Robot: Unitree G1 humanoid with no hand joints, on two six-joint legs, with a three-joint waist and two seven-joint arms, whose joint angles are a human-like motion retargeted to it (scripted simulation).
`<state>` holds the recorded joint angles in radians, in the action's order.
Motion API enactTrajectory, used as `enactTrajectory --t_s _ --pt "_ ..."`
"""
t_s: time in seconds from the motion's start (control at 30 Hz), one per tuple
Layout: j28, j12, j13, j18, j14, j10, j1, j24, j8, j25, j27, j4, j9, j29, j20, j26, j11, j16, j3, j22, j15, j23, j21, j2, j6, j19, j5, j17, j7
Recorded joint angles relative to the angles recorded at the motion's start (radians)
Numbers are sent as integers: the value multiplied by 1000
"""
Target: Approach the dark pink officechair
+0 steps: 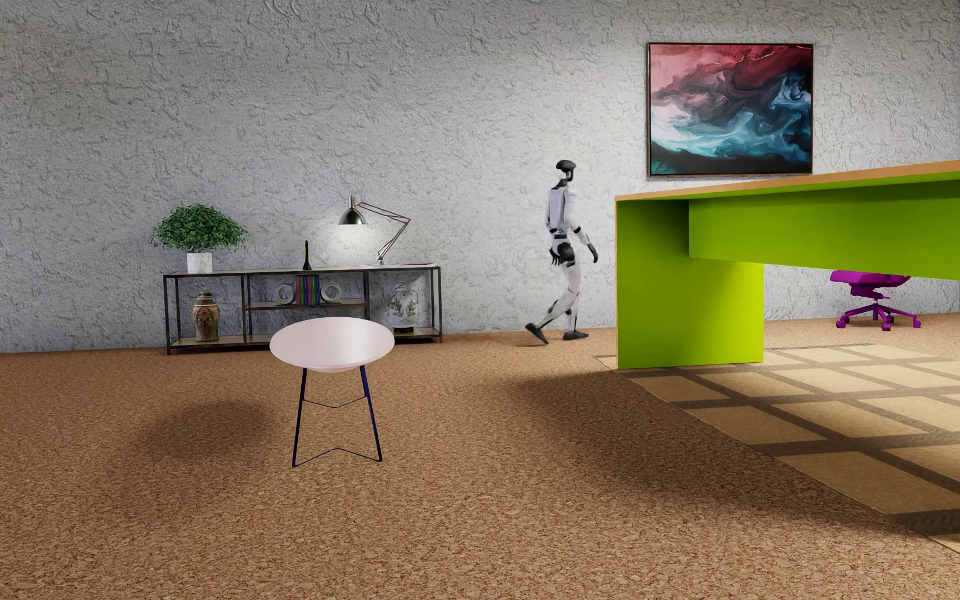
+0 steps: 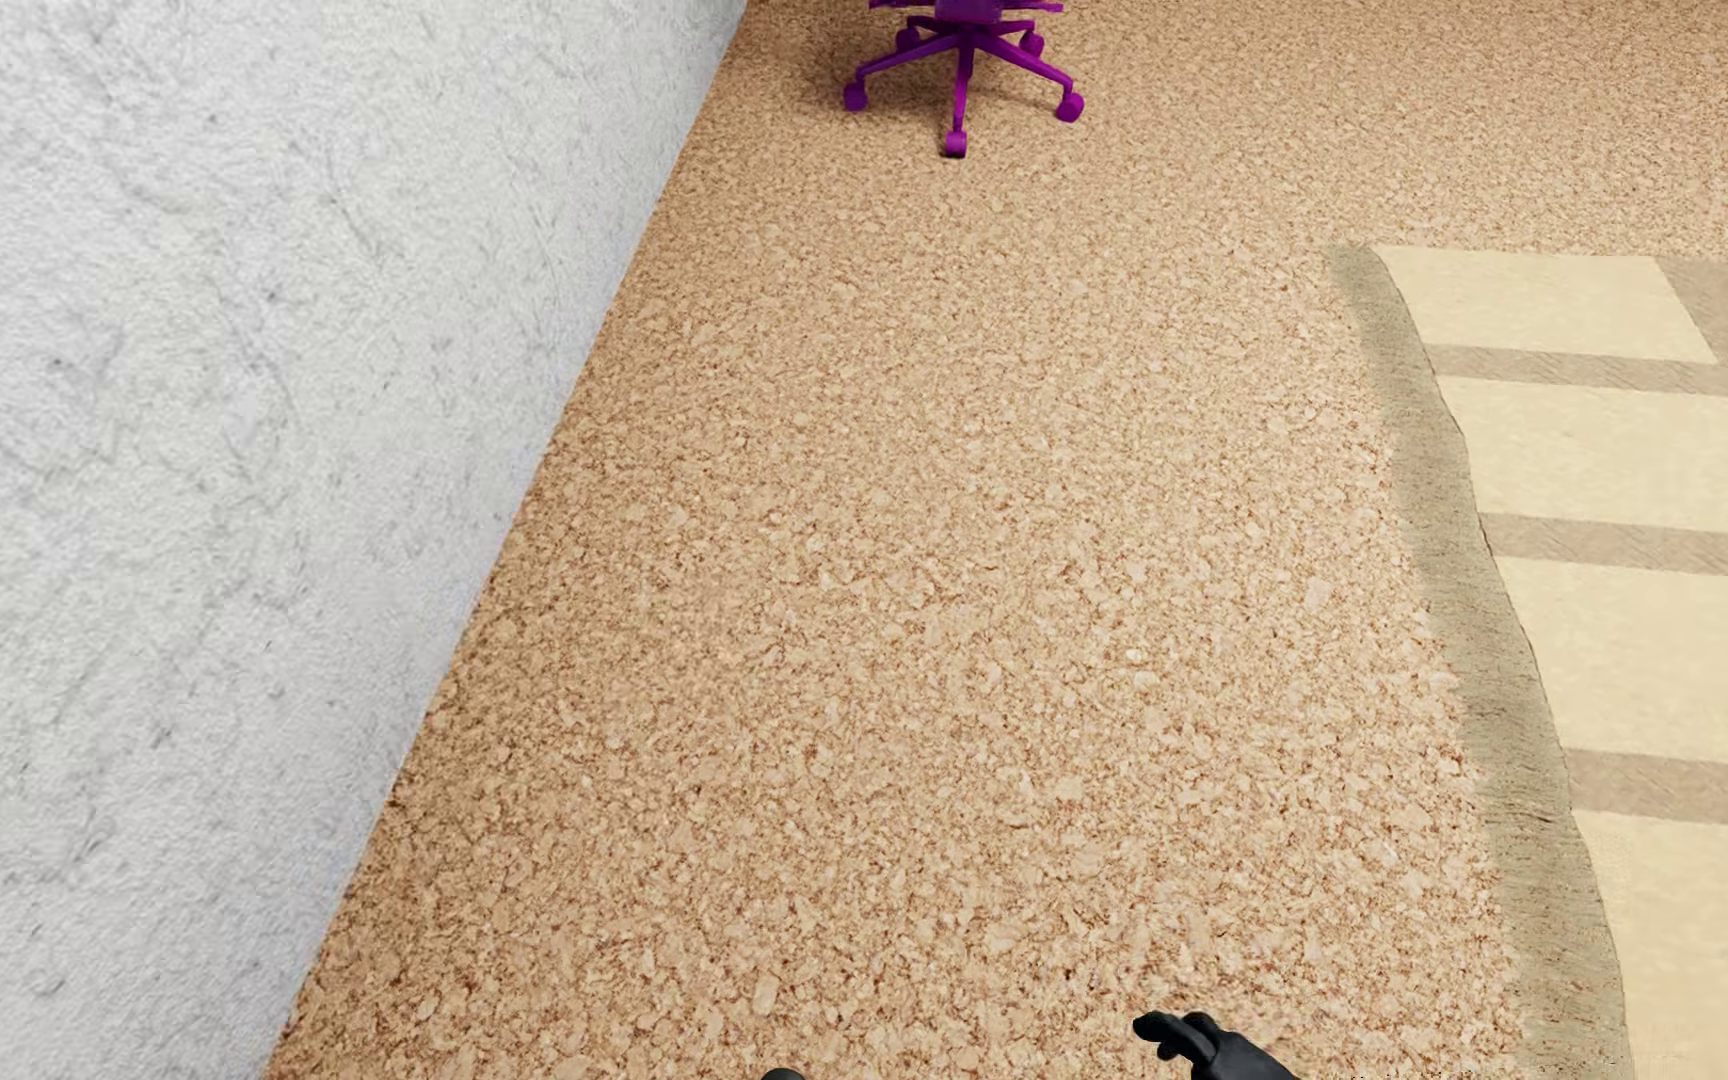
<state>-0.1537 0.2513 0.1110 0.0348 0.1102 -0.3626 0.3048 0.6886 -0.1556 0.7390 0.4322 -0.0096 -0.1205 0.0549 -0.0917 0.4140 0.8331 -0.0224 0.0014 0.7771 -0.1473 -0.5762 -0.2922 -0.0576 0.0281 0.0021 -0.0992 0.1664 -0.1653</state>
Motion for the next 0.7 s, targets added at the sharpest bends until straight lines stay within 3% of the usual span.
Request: enactTrajectory --t_s 0.07,0.1,0.17,0.23,0.3,0.37,0.43,0.47,0.5,0.6,0.67,0.7 --pt "-8 -46 -8 11 72 33 -115 15 54 83 8 -17 -6 -164 20 -25 336 -8 2 -12 218 -130 -113 190 28 66 -133 57 -107" --pt "-21 -73 8 12 107 25 -154 26 59 98 0 -31 -11 -202 14 -51 435 -28 -5 -7 168 -151 -119 265 42 36 -187 74 -145" --pt "-22 -160 91 13 172 0 -216 44 36 42 18 -48 -16 -112 25 -61 480 -67 -32 -13 44 -103 31 382 60 -45 -209 62 -179" --pt "-51 -214 172 -8 235 -28 -263 10 -2 -34 16 -50 -15 25 75 -82 340 -86 -66 -85 -50 -45 192 465 60 -35 -158 24 -187" --pt "-84 -250 230 -9 278 -25 -316 -34 -93 -46 16 -51 -9 79 88 -125 41 -114 -93 -164 -86 -20 258 494 52 -55 -117 -2 -190" --pt "-92 -281 261 -23 298 20 -382 -54 -267 -22 25 -55 1 58 54 -153 -353 -153 -104 -225 -1 -45 260 462 42 -54 -74 -31 -189" --pt "-87 -301 277 -50 304 57 -450 -75 -516 25 21 -58 12 -33 28 -145 -614 -166 -97 -254 124 -92 223 414 30 -25 -53 -54 -186" --pt "-91 -297 278 -60 312 44 -474 -95 -538 51 17 -59 15 -83 29 -144 -600 -155 -97 -262 122 -112 206 408 23 -171 -56 -61 -179" --pt "-96 -285 274 -72 312 26 -499 -100 -541 70 8 -47 16 -119 25 -138 -564 -147 -98 -261 91 -126 195 391 14 -239 -53 -74 -167" --pt "-117 -206 227 -120 159 -222 -469 -94 -556 104 12 74 14 -129 -19 -93 -528 -102 -108 -166 13 -133 223 289 -34 -210 6 -127 -132" --pt "36 -171 176 -248 0 -561 -323 -18 -573 102 -8 183 7 -79 -172 -43 -532 -121 -114 -73 -34 -84 257 223 -61 -183 53 -158 -70" --pt "88 -142 133 -282 -61 -723 -244 9 -568 91 -26 236 2 -50 -205 -28 -534 -128 -115 -68 -53 -55 258 193 -72 -169 74 -164 -59"
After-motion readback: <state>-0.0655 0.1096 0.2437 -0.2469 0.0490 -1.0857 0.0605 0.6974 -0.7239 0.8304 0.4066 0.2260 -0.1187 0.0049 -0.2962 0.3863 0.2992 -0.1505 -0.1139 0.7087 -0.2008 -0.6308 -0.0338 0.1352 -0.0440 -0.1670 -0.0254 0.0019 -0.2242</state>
